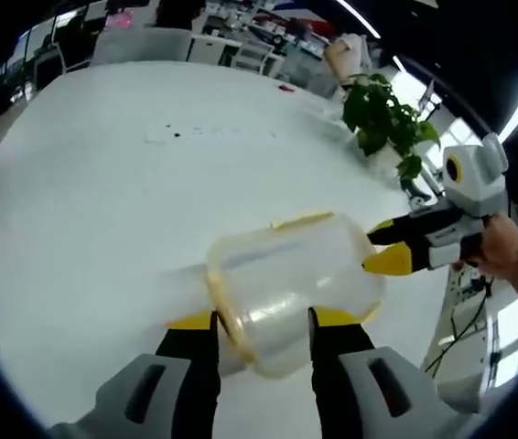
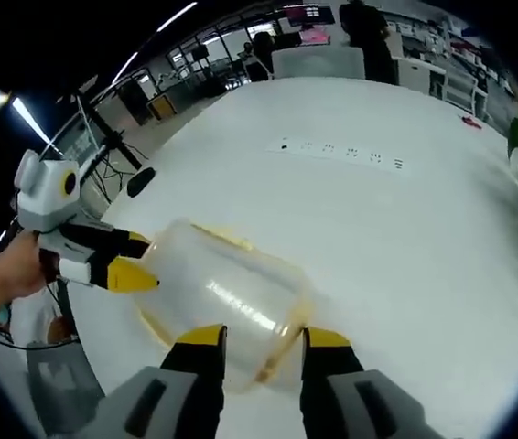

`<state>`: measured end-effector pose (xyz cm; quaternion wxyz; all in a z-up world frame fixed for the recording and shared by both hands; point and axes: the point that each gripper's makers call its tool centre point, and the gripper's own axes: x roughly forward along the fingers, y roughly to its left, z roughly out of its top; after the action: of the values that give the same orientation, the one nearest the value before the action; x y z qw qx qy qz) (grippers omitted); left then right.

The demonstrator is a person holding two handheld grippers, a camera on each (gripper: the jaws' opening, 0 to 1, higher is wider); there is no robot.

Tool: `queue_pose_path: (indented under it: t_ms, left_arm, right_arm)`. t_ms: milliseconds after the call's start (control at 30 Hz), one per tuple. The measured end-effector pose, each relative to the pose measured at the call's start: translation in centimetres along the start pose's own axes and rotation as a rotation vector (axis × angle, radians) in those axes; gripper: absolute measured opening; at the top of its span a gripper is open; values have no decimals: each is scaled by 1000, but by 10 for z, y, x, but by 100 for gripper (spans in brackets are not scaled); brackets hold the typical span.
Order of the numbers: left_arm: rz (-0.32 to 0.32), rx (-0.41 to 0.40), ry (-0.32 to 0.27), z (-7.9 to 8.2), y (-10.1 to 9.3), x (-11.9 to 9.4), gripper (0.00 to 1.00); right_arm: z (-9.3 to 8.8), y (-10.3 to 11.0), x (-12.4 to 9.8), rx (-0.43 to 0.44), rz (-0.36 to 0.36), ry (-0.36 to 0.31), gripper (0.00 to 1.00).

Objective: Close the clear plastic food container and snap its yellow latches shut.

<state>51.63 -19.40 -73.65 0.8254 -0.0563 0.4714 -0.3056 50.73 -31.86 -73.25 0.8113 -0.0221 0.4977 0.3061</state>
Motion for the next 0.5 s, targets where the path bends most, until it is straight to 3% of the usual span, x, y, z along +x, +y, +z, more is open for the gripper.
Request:
queue_pose_path:
  t_ms: [500]
  left_arm:
    - [-7, 141, 42, -1, 6, -12, 29]
  right_arm:
    - [-7, 1, -5, -213, -4, 99, 30]
